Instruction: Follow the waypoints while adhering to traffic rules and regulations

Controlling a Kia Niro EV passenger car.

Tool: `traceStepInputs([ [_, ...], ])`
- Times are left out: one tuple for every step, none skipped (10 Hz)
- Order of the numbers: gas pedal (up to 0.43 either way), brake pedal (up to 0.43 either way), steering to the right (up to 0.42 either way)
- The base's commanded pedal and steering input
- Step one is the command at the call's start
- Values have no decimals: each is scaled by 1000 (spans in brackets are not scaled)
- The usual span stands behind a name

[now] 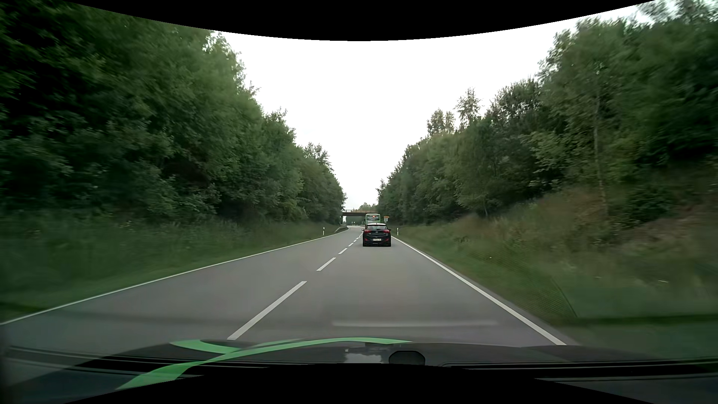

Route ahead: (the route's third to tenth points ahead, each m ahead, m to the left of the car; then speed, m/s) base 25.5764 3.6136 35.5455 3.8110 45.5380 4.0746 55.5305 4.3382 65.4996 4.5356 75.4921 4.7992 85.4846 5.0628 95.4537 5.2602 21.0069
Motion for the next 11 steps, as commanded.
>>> traceStepInputs([
  [378,0,-5],
  [378,0,-5],
  [378,0,-6],
  [350,0,-5],
  [319,0,-6],
  [280,0,-5],
  [280,0,-5],
  [280,0,-5],
  [280,0,-5],
  [299,0,-5],
  [311,0,-5],
])
